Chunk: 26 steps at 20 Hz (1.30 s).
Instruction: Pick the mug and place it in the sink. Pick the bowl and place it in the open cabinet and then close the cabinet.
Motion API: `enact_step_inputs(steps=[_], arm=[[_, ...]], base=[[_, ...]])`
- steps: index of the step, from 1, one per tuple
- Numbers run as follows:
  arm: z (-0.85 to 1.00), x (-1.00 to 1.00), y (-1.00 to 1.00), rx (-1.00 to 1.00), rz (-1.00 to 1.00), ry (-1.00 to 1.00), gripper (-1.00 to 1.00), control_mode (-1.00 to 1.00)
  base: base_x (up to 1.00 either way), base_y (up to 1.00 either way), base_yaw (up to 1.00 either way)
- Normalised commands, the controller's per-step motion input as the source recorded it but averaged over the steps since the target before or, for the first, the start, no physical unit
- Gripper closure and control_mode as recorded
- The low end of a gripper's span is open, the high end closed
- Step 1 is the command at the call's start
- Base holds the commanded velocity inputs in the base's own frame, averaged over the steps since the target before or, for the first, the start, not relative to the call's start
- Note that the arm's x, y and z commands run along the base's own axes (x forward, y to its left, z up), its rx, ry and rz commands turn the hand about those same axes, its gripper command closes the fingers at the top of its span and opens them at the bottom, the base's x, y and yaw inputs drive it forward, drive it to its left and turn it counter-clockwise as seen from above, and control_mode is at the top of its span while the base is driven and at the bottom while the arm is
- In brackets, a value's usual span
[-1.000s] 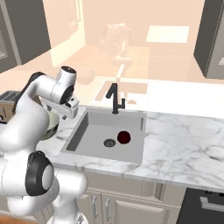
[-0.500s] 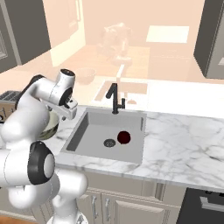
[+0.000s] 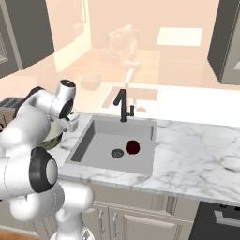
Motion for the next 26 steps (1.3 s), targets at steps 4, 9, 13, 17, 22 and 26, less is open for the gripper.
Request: enact_step_inputs(steps=[4,9,13,17,22,26], arm=[[-0.21,0.23,0.01,0.0,-0.07,0.0,-1.0,-1.0],[-0.22,0.21,0.04,0.0,-0.07,0.0,-1.0,-1.0],[-0.12,0.12,0.07,0.0,-0.06,0.0,-1.0,-1.0],[-0.16,0.08,0.15,0.0,-0.06,0.0,-1.0,-1.0],[-0.22,0.1,0.09,0.0,-0.04,0.0,-1.0,-1.0],[-0.29,0.06,0.0,0.0,-0.01,0.0,-1.0,-1.0]], base=[[0.0,0.0,0.0],[0.0,0.0,0.0],[0.0,0.0,0.0],[0.0,0.0,0.0],[0.0,0.0,0.0],[0.0,0.0,0.0]])
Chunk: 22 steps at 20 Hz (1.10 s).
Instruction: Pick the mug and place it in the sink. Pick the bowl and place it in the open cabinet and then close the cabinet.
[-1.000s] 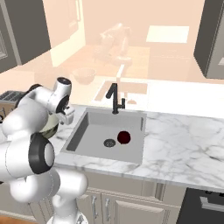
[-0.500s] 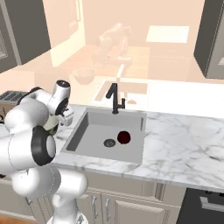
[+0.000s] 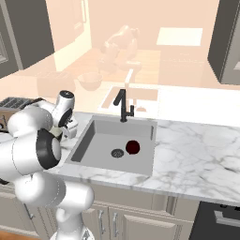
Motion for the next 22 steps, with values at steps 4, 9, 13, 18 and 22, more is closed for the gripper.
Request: enact_step_inputs(steps=[4,9,13,18,22], arm=[[-0.28,0.0,0.03,0.0,0.0,0.0,-1.0,-1.0],[-0.16,0.0,0.17,0.0,0.0,0.0,-1.0,-1.0],[-0.12,0.0,0.11,0.0,0.0,0.0,-1.0,-1.0],[-0.17,0.0,0.08,0.0,0.0,0.0,-1.0,-1.0],[-0.25,0.0,0.01,0.0,0.0,0.0,-1.0,-1.0]], base=[[0.0,0.0,0.0],[0.0,0.0,0.0],[0.0,0.0,0.0],[0.0,0.0,0.0],[0.0,0.0,0.0]])
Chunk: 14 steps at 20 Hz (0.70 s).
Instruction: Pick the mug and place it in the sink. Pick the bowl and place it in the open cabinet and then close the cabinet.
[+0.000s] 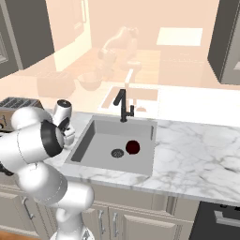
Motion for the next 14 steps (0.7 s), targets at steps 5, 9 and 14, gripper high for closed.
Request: enact_step_inputs(steps=[5,9,14], arm=[[-0.23,0.0,0.06,0.0,0.0,0.0,-1.0,-1.0],[-0.03,0.0,0.09,0.0,0.0,0.0,-1.0,-1.0],[-0.07,0.0,0.24,0.0,0.0,0.0,1.0,-1.0]], base=[[0.0,0.0,0.0],[0.0,0.0,0.0],[0.0,0.0,0.0]])
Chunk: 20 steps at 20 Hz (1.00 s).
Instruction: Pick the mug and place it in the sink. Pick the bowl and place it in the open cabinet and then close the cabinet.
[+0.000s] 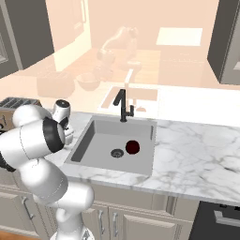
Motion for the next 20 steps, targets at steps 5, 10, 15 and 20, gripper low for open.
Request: enact_step_inputs(steps=[5,10,15,20], arm=[[0.0,0.0,0.05,0.0,0.0,0.0,1.0,-1.0],[0.0,0.0,0.0,0.0,0.0,0.0,1.0,-1.0],[0.11,-0.38,-0.21,-0.02,-0.03,0.0,1.0,-1.0],[0.24,-0.37,-0.65,-0.01,-0.09,0.01,1.0,-1.0]], base=[[0.0,0.0,0.0],[0.0,0.0,0.0],[0.0,0.0,0.0],[0.0,0.0,0.0]])
